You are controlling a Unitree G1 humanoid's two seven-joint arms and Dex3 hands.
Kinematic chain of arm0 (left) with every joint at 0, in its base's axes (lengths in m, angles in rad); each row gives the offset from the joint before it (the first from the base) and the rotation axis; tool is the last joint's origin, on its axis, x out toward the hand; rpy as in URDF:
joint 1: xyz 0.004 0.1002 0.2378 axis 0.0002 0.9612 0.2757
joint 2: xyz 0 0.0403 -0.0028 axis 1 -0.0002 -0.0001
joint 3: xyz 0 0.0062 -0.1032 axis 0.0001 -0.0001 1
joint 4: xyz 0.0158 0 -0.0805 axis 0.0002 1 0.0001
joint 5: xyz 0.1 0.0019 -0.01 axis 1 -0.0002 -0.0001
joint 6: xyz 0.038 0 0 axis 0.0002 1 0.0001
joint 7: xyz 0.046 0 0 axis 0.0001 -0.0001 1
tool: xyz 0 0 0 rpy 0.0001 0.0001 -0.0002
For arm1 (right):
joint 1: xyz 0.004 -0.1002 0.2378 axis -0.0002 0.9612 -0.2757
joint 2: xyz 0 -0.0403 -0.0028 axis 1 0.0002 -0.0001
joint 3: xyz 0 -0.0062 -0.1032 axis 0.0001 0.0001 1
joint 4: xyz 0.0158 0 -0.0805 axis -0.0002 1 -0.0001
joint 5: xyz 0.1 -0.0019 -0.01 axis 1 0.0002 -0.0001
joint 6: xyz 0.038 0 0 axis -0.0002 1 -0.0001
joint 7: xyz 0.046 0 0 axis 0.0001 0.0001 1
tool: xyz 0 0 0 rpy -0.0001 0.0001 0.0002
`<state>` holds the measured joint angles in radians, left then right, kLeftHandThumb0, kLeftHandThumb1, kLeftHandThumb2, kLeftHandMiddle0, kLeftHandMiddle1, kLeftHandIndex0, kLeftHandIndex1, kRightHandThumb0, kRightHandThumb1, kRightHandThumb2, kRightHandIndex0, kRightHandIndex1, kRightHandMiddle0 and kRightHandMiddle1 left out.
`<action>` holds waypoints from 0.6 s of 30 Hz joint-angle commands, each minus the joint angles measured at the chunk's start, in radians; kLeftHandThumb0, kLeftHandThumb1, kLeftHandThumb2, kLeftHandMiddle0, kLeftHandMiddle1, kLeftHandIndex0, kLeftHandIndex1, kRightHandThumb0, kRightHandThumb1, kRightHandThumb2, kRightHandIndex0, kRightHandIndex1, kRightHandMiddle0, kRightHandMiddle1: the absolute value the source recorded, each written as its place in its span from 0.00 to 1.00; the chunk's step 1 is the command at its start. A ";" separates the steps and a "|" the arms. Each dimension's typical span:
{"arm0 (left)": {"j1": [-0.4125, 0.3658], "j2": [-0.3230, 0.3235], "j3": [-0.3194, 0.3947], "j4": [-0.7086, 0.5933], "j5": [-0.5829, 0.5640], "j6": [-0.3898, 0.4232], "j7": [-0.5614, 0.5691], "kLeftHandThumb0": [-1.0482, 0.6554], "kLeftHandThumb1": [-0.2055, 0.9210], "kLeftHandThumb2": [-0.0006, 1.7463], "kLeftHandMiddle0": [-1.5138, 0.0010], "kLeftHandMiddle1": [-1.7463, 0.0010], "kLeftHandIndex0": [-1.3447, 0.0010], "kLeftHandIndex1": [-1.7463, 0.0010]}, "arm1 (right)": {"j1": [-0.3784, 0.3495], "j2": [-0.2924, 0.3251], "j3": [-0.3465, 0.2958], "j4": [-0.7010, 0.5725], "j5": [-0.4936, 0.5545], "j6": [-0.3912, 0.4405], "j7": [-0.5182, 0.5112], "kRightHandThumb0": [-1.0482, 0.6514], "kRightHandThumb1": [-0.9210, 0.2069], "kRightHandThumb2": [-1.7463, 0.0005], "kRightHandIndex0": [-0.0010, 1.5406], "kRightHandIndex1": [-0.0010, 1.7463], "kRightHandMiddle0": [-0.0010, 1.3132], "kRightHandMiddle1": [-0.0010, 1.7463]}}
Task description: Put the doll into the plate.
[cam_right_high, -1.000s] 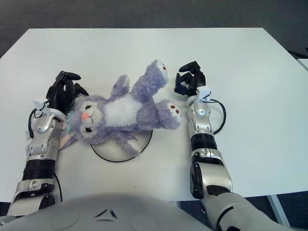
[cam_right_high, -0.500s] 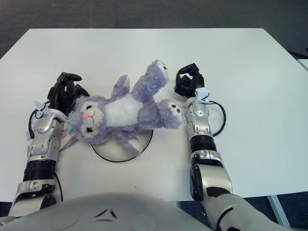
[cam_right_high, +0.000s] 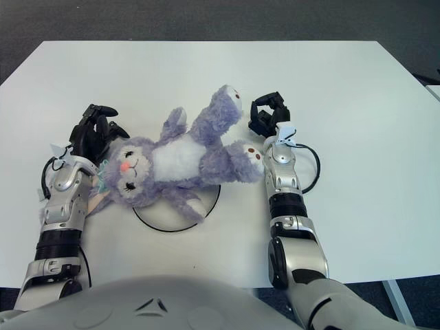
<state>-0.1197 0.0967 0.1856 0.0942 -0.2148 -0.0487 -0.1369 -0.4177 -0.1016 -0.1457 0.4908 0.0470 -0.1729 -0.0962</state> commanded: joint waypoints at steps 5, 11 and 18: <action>0.033 -0.037 -0.016 0.060 0.038 -0.032 0.042 0.41 1.00 0.29 0.53 0.00 0.84 0.00 | 0.039 0.012 0.011 0.002 -0.003 0.041 0.009 0.39 0.23 0.50 0.62 1.00 0.28 1.00; 0.022 -0.041 -0.017 0.079 0.043 -0.054 0.048 0.41 1.00 0.29 0.53 0.00 0.84 0.00 | 0.046 0.012 0.016 -0.004 -0.004 0.045 0.008 0.39 0.24 0.50 0.62 1.00 0.28 1.00; 0.015 -0.048 -0.021 0.092 0.034 -0.072 0.044 0.41 1.00 0.29 0.53 0.00 0.84 0.00 | 0.055 0.009 0.022 -0.007 -0.006 0.044 0.007 0.39 0.25 0.49 0.62 1.00 0.28 1.00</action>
<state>-0.1452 0.0892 0.1783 0.1402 -0.1797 -0.1092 -0.0983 -0.4036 -0.1012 -0.1266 0.4686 0.0466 -0.1571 -0.0933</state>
